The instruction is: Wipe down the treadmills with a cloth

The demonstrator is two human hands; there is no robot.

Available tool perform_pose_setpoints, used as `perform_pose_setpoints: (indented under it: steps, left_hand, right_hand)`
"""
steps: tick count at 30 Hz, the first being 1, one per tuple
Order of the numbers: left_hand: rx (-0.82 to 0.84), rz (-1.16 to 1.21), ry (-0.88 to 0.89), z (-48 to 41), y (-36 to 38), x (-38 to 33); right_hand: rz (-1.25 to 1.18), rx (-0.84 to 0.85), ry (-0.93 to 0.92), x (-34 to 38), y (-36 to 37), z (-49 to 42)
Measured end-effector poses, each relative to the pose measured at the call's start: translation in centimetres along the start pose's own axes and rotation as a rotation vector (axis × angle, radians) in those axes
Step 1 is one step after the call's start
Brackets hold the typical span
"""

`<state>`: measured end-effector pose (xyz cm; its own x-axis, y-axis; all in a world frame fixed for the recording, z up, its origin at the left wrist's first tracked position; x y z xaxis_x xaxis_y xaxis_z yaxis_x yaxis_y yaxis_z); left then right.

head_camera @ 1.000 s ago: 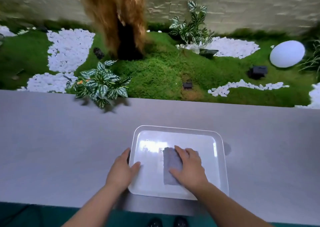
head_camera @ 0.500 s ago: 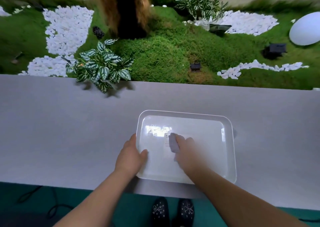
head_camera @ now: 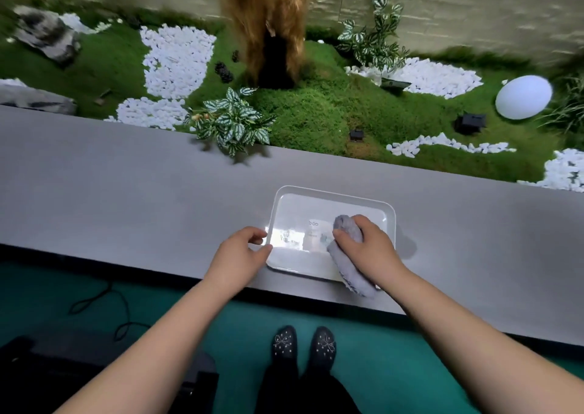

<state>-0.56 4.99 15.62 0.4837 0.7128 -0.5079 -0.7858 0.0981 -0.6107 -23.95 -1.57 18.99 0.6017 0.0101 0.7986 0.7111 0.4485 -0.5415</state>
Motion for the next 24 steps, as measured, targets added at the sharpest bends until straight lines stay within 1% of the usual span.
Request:
perform_pose_setpoints:
  steps: [5,9,13,17,20,24]
  left_hand:
    - [0.032,0.060,0.009,6.8,-3.1,1.2]
    - [-0.046,0.135,0.001,11.8,-5.1,2.4]
    - [-0.136,0.222,-0.018,17.0,-6.4,3.9]
    - [-0.283,0.319,-0.075,21.5,-6.7,5.0]
    - [-0.398,0.418,-0.153,25.0,-5.3,5.6]
    - [-0.539,0.581,-0.316,29.9,-1.5,6.4]
  right_hand:
    - [-0.040,0.025,0.004,4.7,-1.0,5.5]
    - [-0.014,0.050,-0.052,7.1,-0.9,7.9]
    - [0.060,0.170,-0.202,8.9,-1.2,9.1]
    - [0.061,0.287,-0.365,11.2,-2.0,9.2]
    - [0.068,0.383,-0.485,12.6,-2.6,9.0]
    - [0.126,0.550,-0.639,13.3,-2.6,9.2]
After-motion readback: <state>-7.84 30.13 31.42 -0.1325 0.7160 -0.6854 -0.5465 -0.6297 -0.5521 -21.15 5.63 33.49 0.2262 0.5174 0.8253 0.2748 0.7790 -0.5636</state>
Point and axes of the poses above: each hand's wrist, its own z-axis away from the middle knuckle, its own y-axis out of the palm, x = y × z, the point moved 2 cm from there along -z, towards the middle knuckle, and after that the axes turned 15 degrees about -y, right-handed, at the moved point
